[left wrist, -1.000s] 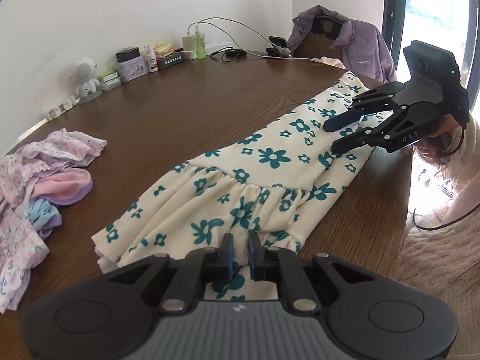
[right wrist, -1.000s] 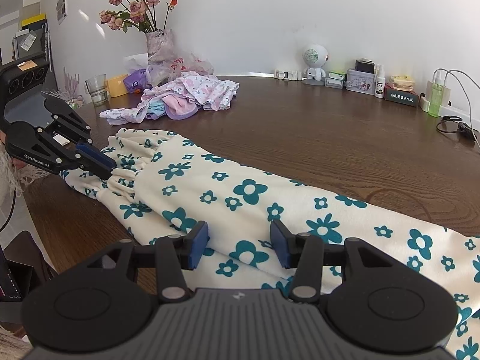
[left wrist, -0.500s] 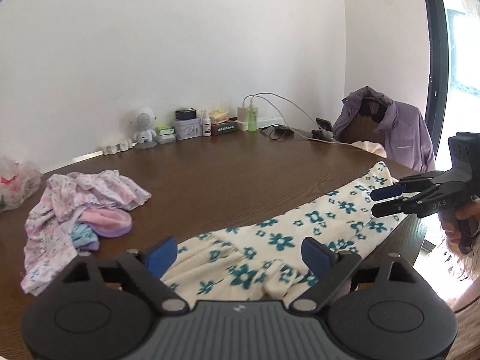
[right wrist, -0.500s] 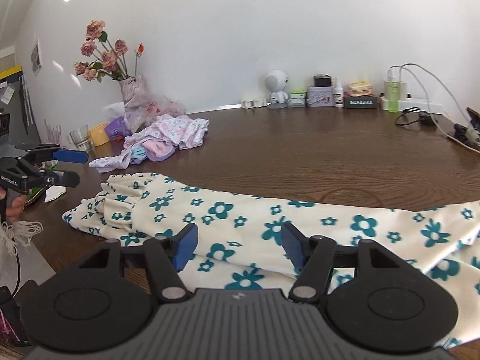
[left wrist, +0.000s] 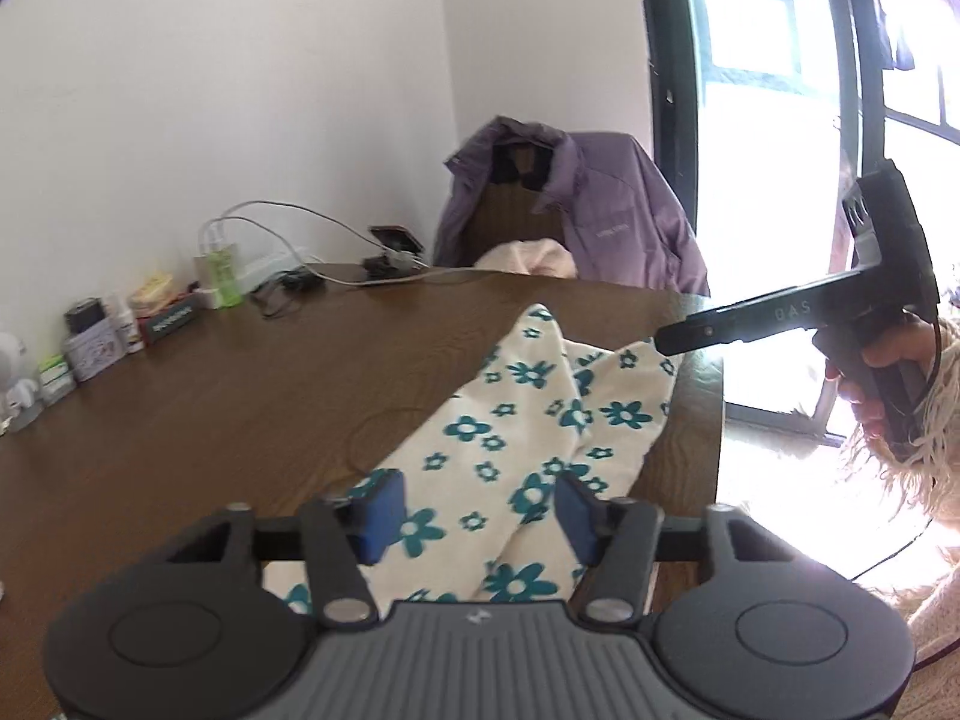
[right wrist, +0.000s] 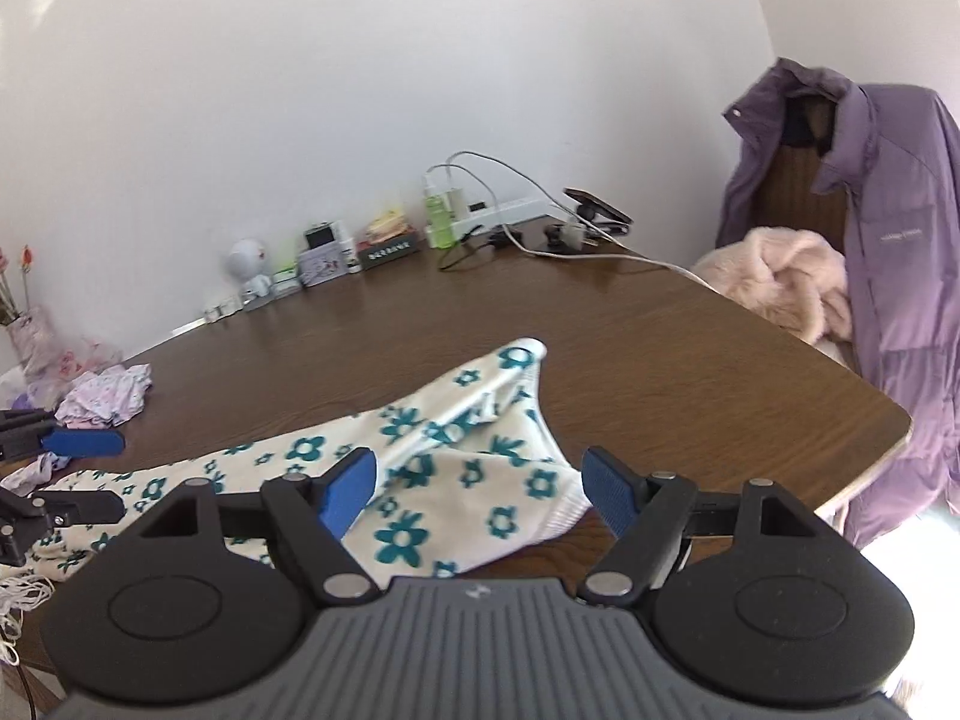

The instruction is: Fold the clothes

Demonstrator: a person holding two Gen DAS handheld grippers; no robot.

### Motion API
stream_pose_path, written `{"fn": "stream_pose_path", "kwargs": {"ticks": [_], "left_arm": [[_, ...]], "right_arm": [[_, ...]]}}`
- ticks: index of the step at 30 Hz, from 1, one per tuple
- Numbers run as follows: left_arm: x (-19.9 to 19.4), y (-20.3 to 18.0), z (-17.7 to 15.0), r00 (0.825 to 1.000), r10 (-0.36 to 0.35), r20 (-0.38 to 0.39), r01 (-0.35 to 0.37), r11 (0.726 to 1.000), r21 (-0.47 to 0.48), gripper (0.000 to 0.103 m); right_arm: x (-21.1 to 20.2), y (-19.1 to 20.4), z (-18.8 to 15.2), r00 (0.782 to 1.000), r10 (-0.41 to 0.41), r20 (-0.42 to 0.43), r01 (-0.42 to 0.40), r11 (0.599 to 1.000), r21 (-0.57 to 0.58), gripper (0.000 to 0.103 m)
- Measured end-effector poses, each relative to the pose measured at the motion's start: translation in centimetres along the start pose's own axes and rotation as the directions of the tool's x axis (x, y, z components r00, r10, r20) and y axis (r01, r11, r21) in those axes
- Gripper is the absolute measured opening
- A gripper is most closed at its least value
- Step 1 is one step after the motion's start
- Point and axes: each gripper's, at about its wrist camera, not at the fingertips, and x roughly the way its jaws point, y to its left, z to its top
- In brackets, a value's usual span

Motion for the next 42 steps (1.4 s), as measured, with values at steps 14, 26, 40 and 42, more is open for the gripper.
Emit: {"fn": "stream_pose_path", "kwargs": {"ticks": [14,26,40,42], "left_arm": [[11.3,-2.3,2.5,0.991,-0.057,-0.118,0.059,0.998,0.010,0.015],[10.8,-1.9,2.0,0.994,-0.070,-0.089,0.067,0.997,-0.033,0.015],[8.0,-0.7,1.8,0.997,-0.047,-0.055,0.043,0.996,-0.072,0.024],[7.8,-0.3,1.5,0.997,-0.035,-0.073,0.029,0.997,-0.074,0.024]], "right_arm": [[4.2,-1.3,-1.2,0.985,0.174,0.012,-0.171,0.956,0.239,0.068],[6.8,-0.6,-0.9,0.987,0.157,0.027,-0.158,0.936,0.316,0.038],[6.9,5.2,-0.4,0.992,0.126,0.012,-0.125,0.989,-0.075,0.012],[6.6,6.7,-0.2,0.993,0.120,0.010,-0.116,0.974,-0.196,0.012]]}}
